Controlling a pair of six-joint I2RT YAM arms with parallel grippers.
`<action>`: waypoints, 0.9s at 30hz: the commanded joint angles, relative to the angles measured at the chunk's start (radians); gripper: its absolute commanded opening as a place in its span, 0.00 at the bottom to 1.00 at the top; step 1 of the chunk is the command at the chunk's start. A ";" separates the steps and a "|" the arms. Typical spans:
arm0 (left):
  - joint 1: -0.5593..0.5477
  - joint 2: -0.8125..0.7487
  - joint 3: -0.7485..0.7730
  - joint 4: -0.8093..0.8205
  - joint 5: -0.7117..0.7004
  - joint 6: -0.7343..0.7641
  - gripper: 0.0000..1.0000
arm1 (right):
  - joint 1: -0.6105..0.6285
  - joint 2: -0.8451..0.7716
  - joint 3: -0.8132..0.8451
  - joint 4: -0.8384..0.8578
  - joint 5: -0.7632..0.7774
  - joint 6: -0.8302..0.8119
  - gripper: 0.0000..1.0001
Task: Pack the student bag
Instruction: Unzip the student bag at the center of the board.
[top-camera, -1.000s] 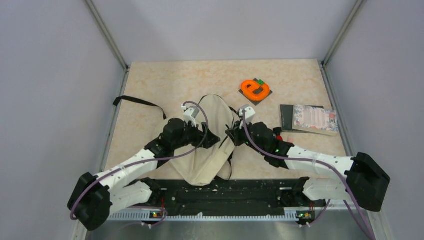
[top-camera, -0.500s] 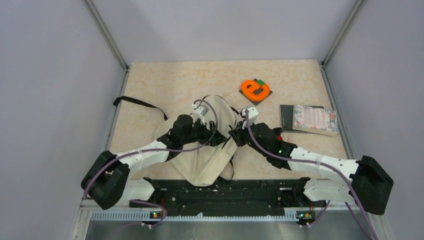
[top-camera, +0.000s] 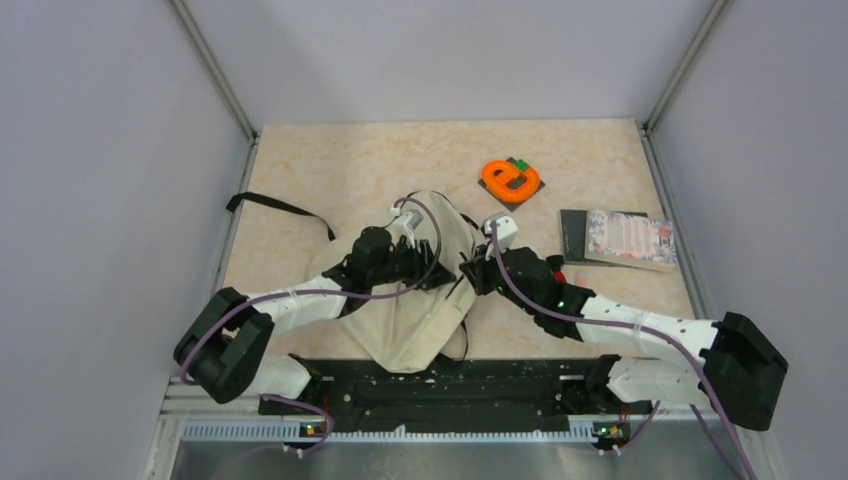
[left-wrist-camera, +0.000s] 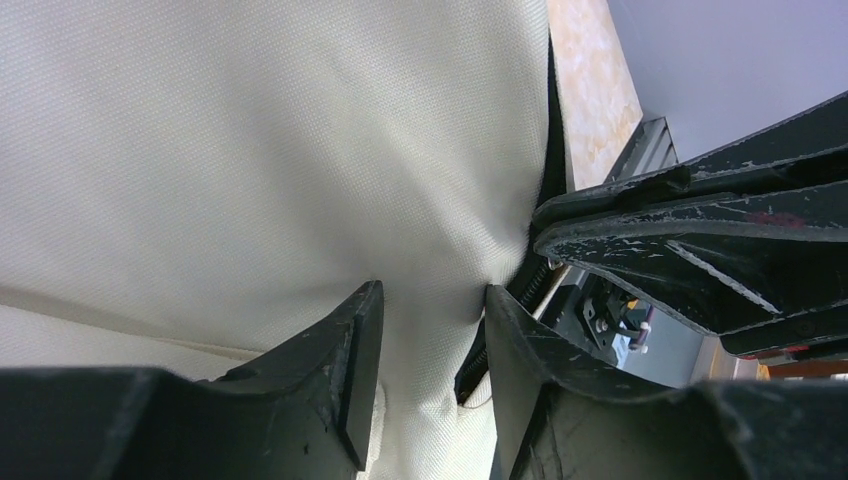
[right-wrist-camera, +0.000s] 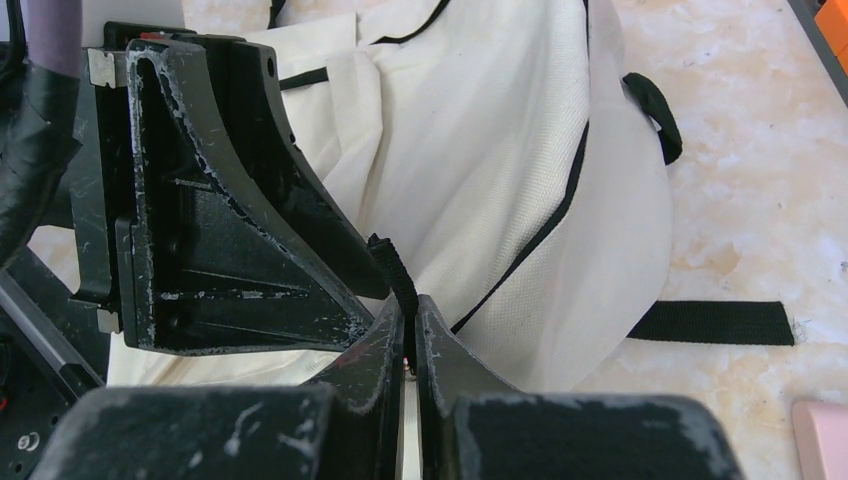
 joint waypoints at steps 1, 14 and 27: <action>-0.003 0.002 0.031 0.059 0.024 -0.005 0.45 | 0.009 -0.041 0.015 0.035 0.027 0.019 0.00; -0.061 -0.002 0.056 -0.050 -0.051 0.059 0.46 | 0.009 -0.036 0.021 0.018 0.038 0.021 0.00; -0.122 0.021 0.095 -0.112 -0.094 0.101 0.00 | 0.010 -0.024 0.011 0.025 0.040 0.031 0.00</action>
